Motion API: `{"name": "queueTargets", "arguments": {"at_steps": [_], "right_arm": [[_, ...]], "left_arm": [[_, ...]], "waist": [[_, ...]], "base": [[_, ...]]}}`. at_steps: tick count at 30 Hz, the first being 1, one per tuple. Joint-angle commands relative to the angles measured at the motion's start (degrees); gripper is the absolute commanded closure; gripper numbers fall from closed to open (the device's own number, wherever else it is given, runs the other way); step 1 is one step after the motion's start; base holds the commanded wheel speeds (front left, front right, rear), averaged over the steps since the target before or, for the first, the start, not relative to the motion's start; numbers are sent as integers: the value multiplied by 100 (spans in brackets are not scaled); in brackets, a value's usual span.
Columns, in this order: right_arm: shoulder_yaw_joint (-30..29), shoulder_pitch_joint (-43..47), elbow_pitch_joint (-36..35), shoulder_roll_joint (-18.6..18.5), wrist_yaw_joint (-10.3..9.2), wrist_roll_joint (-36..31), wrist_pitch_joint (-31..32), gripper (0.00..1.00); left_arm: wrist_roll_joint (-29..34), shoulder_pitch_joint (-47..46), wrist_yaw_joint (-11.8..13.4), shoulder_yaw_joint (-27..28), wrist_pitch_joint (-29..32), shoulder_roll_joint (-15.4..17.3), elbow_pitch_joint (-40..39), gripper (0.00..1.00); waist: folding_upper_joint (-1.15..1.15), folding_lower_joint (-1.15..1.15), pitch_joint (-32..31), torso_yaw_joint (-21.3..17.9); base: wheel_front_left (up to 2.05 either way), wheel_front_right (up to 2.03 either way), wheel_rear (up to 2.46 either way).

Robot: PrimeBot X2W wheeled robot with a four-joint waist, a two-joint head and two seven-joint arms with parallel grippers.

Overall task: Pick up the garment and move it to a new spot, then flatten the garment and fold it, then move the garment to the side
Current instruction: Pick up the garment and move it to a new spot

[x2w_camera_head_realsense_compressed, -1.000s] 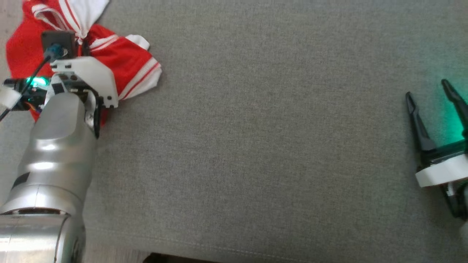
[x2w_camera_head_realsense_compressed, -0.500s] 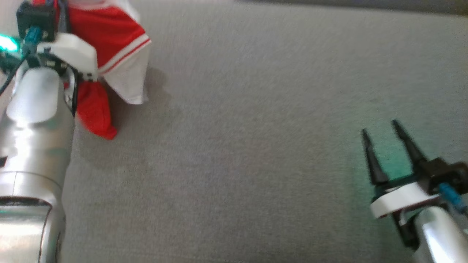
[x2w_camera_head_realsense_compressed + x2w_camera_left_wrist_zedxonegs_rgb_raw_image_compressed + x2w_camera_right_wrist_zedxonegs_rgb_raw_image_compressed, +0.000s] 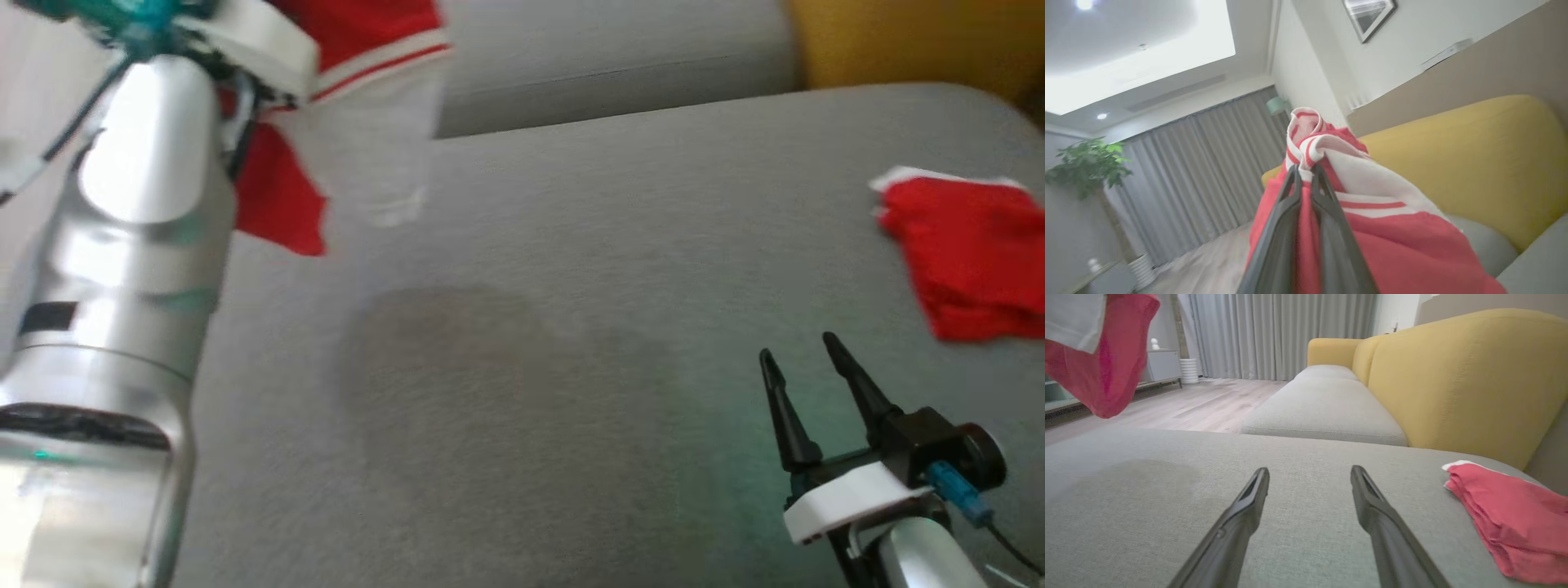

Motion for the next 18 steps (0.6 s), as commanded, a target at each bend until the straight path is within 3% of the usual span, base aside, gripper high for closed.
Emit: {"name": "queueTargets", "arguments": {"at_steps": [1,8,15,16,17,18], "right_arm": [[144,-117,-192,54,39,52,-22,0],[361,-249,-234,204,39,126,-22,0],[505,-506,-249,328,39,216,-22,0],[539,-558,-238,355,39,231,-22,0],[581,-612,-228,382,39,245,-22,0],[611,-663,-219,408,39,257,-22,0]], "left_arm": [[-68,-266,-58,-14,-15,123,-246,100],[-10,319,-153,-576,-8,-182,-279,100],[-145,1229,-192,-1177,-47,-423,-231,100],[-161,1420,-194,-1270,-49,-438,-313,82],[-169,1598,-194,-1328,-50,-445,-401,0],[-190,1786,-195,-1364,-51,-448,-461,0]], "waist": [[0,1,-224,-691],[0,1,55,-1526],[0,1,685,-2045],[0,1,764,-2106],[0,1,862,-2165],[0,1,918,-2202]], "base": [[0,0,0],[0,0,0],[0,0,0],[0,0,0],[0,0,0],[0,0,0]]}}
